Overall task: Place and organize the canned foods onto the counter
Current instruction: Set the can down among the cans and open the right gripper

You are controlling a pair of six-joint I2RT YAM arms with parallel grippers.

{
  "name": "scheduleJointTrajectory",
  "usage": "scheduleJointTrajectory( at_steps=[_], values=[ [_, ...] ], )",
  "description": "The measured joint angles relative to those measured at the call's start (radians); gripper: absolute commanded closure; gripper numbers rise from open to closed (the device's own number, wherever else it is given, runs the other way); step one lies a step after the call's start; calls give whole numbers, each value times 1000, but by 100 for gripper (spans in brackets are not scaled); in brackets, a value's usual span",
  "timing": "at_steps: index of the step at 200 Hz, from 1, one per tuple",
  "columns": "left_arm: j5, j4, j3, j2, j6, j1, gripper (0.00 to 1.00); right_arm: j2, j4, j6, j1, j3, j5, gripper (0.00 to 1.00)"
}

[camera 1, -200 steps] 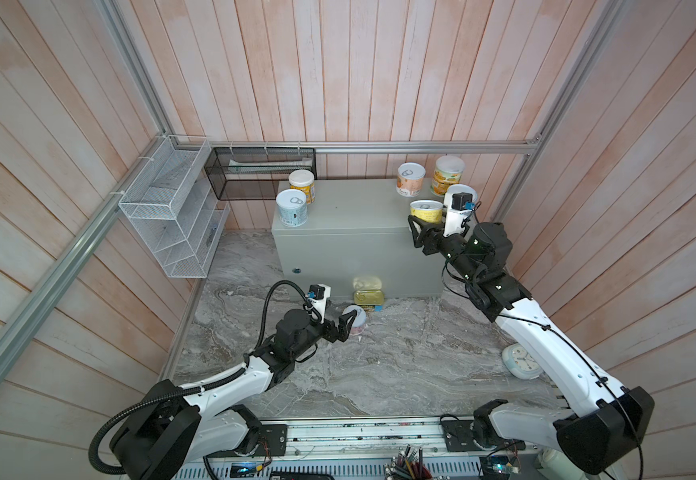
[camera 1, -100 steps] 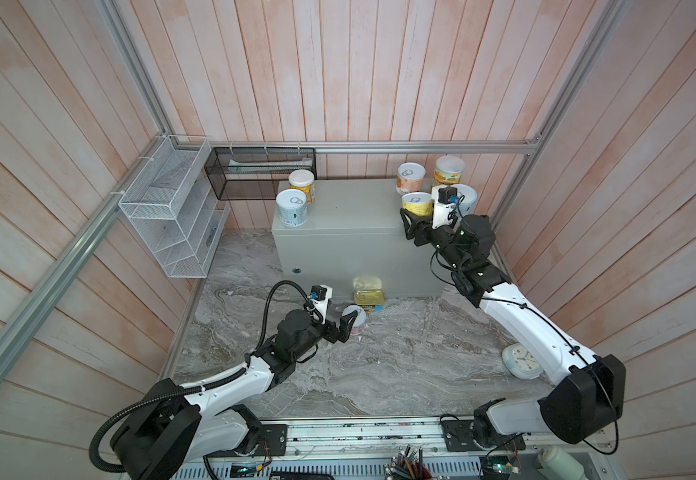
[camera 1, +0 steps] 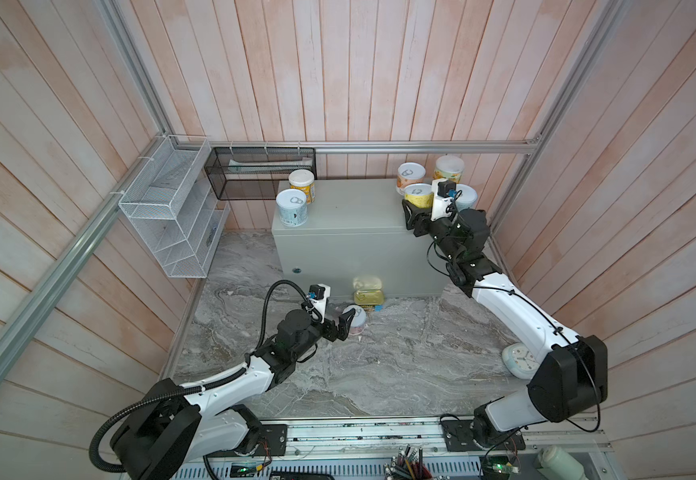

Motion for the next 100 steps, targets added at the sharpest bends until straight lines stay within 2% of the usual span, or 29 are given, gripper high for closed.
scheduleJointTrajectory(
  at_steps=[75, 90, 100],
  values=[
    [-11, -2, 0, 0, 0, 0, 0, 25, 25, 42, -23, 20, -31, 33],
    [-14, -8, 0, 0, 0, 0, 0, 36, 18, 53, -24, 35, -42, 28],
    [-14, -14, 0, 0, 0, 0, 0, 44, 15, 60, -24, 45, -49, 21]
  ],
)
